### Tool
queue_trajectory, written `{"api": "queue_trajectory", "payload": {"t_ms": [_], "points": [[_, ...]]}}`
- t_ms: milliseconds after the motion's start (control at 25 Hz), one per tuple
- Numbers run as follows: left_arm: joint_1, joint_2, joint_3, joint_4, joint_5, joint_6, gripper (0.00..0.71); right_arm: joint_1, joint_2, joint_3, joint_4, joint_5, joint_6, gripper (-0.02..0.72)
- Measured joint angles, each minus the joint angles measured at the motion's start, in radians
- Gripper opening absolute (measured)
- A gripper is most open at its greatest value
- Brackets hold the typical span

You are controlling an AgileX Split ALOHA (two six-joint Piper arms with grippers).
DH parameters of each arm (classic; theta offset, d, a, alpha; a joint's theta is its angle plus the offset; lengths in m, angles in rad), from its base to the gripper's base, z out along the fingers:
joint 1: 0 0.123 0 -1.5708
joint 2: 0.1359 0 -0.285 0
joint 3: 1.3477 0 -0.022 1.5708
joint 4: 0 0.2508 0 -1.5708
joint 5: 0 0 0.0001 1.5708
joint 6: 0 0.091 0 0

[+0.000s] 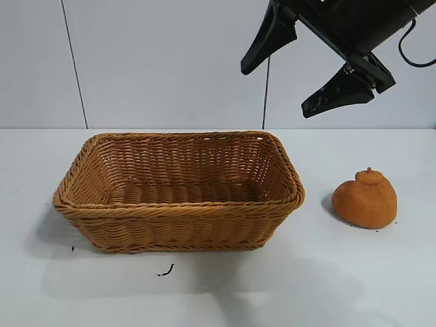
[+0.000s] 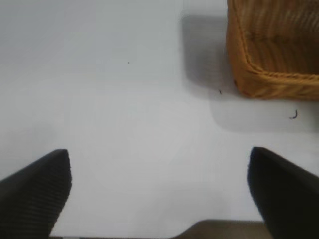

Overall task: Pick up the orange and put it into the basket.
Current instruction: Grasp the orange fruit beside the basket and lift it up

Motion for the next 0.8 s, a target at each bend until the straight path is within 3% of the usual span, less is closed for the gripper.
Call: {"api": "queue_trajectory", "payload": {"t_ms": [240,320,400,640,720,800], "points": [[0.000,-0.043,0.000,0.001,0.001,0.000,0.692,0.000,0.000,-0.003,-0.013,0.012,0.000,0.696],[0.000,-0.043,0.000,0.001,0.001,0.000,0.692,0.000,0.000,-0.025,-0.064,0.026,0.000,0.696],[0.000,-0.043,0.000,0.001,0.001,0.000,0.692,-0.001,0.000,-0.067,-0.156,0.064,0.024,0.696],[0.000,-0.043,0.000,0.001,0.000,0.000,0.692,-0.047,0.000,-0.203,-0.568,0.181,0.224,0.696],[0.000,-0.043,0.000,0.001,0.000,0.000,0.692,-0.076,0.000,-0.214,-0.648,0.197,0.270,0.696],[0.000,-0.043,0.000,0.001,0.000,0.000,0.692,-0.117,0.001,-0.215,-0.684,0.215,0.286,0.696]]}}
